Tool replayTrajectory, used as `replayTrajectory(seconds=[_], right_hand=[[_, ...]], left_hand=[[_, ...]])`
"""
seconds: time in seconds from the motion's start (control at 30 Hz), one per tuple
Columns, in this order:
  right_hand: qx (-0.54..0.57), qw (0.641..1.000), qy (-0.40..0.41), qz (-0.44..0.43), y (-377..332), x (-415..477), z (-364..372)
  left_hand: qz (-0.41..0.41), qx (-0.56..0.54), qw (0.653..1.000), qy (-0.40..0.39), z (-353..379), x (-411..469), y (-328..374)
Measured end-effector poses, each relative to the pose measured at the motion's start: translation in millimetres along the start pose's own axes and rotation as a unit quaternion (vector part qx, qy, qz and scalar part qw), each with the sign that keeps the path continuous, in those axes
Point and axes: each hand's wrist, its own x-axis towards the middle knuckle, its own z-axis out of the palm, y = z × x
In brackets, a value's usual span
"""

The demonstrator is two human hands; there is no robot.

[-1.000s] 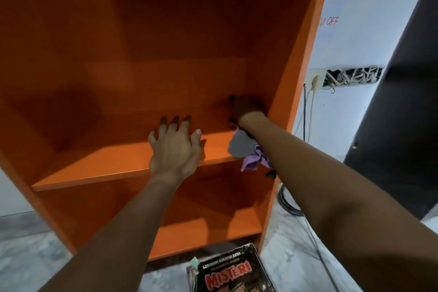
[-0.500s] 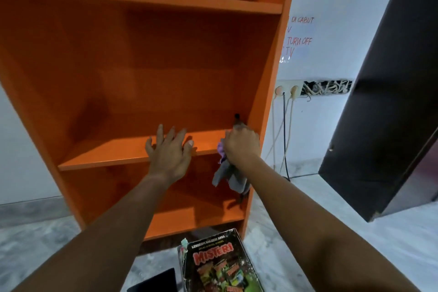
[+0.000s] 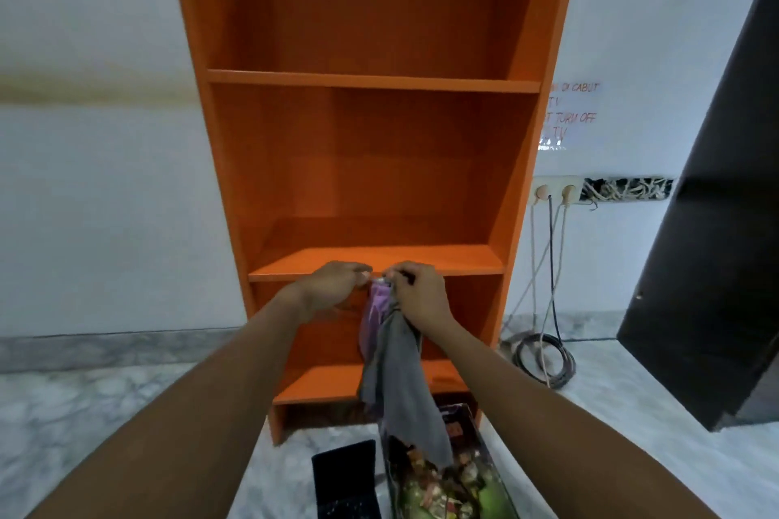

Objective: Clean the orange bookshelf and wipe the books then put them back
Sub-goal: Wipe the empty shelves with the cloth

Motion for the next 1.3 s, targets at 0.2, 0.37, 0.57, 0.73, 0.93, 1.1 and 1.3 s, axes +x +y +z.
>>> replayTrajectory(seconds=[0.2,0.37,0.57,0.73,0.93,1.1,1.3], right_hand=[[0.205,0.978,0.034,0.0,-92,28,45],[0.416,0.903,-0.097,0.049,-153,30,86],[0.361,0.917,-0.169,-0.014,-197,40,103],[0.105,0.964,0.029,-0.243,-269,85,87],[-0.151,0.882,0.12,-0.431,-321,161,90],[-0.43,0.764,0.103,-0.469,-212,148,138],[-0.432,0.772,0.008,-0.467,-98,101,186]], left_hand=[[0.068,-0.138,0.985,0.078,-61,-42,3],[0.121,-0.273,0.933,0.203,-119,-66,21],[0.141,-0.352,0.897,0.226,-171,-73,21],[0.142,-0.199,0.913,0.325,-199,-63,23],[0.138,-0.203,0.936,0.252,-186,-49,31],[0.127,-0.286,0.93,0.195,-166,-44,9],[0.096,-0.253,0.948,0.166,-133,-45,-42]])
